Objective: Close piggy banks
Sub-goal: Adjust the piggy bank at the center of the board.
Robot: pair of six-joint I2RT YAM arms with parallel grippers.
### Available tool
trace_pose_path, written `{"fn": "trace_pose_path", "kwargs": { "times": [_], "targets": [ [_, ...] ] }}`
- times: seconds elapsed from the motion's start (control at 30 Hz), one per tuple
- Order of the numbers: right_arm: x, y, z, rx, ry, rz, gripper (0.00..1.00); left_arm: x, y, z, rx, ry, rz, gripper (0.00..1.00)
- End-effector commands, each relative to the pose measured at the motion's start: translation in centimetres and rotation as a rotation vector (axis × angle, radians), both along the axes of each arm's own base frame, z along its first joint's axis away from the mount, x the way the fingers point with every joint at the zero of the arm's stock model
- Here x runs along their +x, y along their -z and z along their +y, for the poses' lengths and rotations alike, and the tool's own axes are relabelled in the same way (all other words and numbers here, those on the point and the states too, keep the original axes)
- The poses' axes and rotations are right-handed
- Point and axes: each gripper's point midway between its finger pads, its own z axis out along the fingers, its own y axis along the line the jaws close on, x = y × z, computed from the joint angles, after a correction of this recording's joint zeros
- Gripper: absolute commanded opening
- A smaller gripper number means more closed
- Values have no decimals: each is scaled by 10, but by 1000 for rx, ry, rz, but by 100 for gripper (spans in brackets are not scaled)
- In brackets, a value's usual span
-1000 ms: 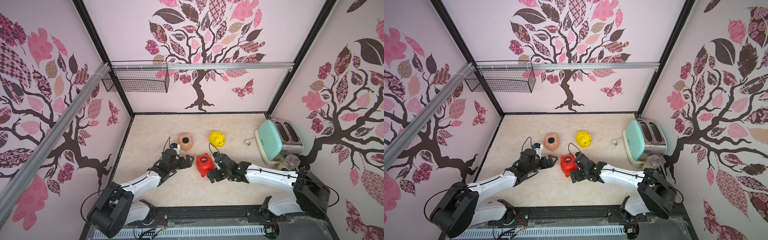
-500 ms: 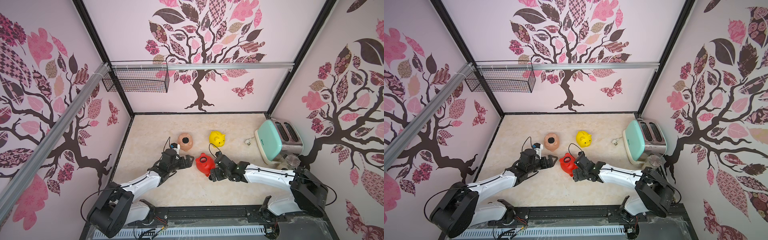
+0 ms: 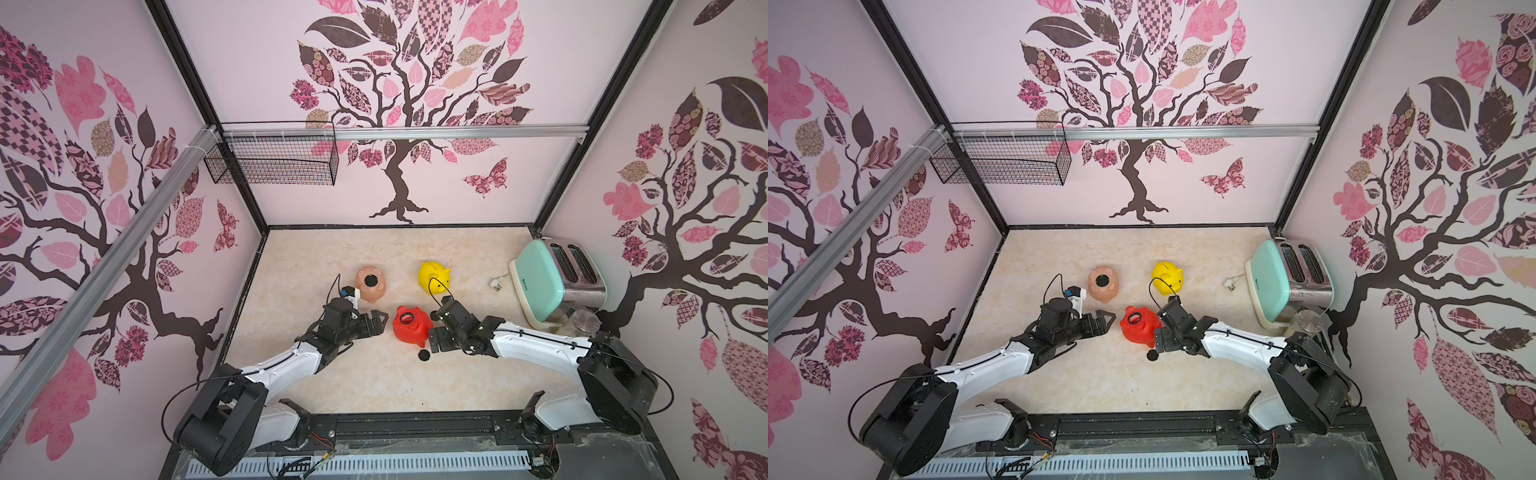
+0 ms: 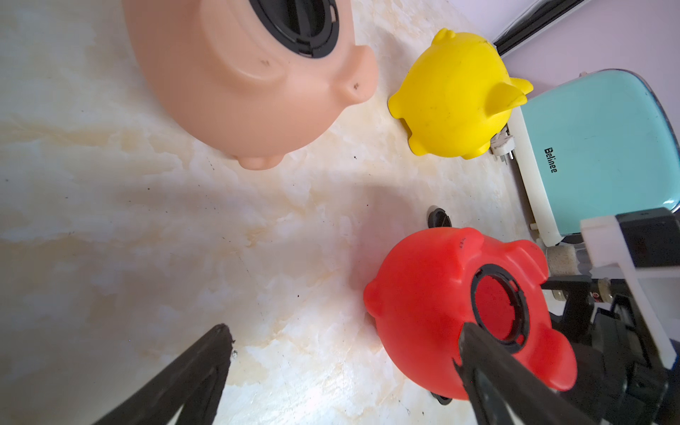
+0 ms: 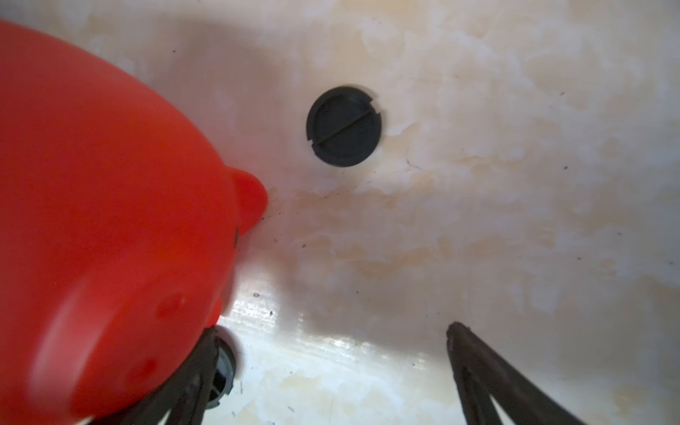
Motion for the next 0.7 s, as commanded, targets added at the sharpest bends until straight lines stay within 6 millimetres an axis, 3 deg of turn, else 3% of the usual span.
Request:
{"fn": "trace_pose_path", "kwargs": {
  "times": [0.0, 0.67],
  "targets": [
    [13, -10, 3, 6, 6, -28, 100, 1, -7, 0, -14, 4, -33, 98],
    [50, -11, -9, 0, 77, -47, 100, -9, -32, -20, -92, 141, -111, 93]
  ]
}}
